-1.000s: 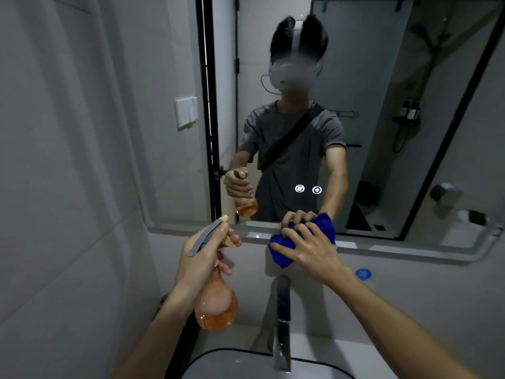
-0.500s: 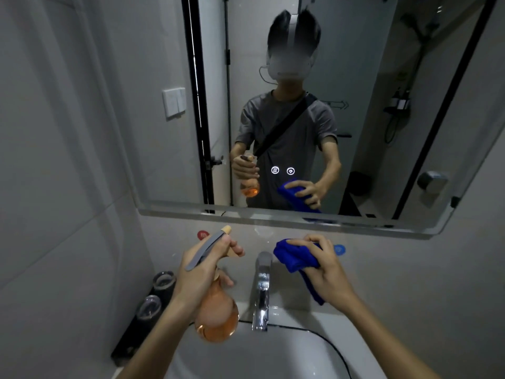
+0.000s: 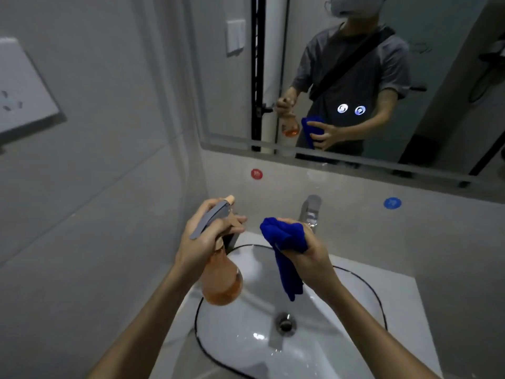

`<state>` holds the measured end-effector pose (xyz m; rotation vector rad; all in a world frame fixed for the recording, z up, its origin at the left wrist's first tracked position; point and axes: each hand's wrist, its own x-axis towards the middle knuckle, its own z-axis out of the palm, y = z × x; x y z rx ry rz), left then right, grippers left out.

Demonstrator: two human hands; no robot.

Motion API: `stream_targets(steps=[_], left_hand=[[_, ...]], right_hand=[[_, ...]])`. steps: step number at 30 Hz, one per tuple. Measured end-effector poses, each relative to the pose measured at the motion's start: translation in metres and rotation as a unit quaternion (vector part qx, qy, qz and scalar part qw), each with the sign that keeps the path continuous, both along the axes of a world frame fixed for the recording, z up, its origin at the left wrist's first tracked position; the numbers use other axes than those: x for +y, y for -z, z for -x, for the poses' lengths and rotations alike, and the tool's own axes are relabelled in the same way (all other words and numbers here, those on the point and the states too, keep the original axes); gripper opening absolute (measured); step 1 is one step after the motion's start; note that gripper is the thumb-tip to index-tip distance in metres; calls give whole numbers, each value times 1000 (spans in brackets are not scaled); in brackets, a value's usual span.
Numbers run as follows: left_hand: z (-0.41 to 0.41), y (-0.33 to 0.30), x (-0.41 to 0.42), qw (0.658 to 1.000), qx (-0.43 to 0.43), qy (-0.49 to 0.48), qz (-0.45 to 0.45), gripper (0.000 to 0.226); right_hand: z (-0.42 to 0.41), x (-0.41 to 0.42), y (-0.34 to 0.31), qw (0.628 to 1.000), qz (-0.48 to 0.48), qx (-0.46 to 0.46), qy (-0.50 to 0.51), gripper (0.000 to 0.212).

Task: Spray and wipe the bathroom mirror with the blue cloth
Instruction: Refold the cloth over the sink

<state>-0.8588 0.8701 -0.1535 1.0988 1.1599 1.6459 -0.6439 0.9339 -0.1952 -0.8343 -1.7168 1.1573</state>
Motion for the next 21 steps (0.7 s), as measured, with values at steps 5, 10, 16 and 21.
stream_targets(steps=[5, 10, 16, 21], left_hand=[[40, 23, -37, 998, 24, -53, 13, 28], [74, 49, -59, 991, 54, -105, 58, 20], [98, 71, -69, 986, 65, -116, 102, 20], [105, 91, -82, 979, 95, -120, 135, 26]], right_hand=[[44, -25, 32, 993, 105, -16, -50, 50], [80, -40, 48, 985, 150, -19, -80, 40], [120, -45, 61, 979, 182, -48, -82, 37], [134, -48, 72, 975, 194, -61, -84, 38]])
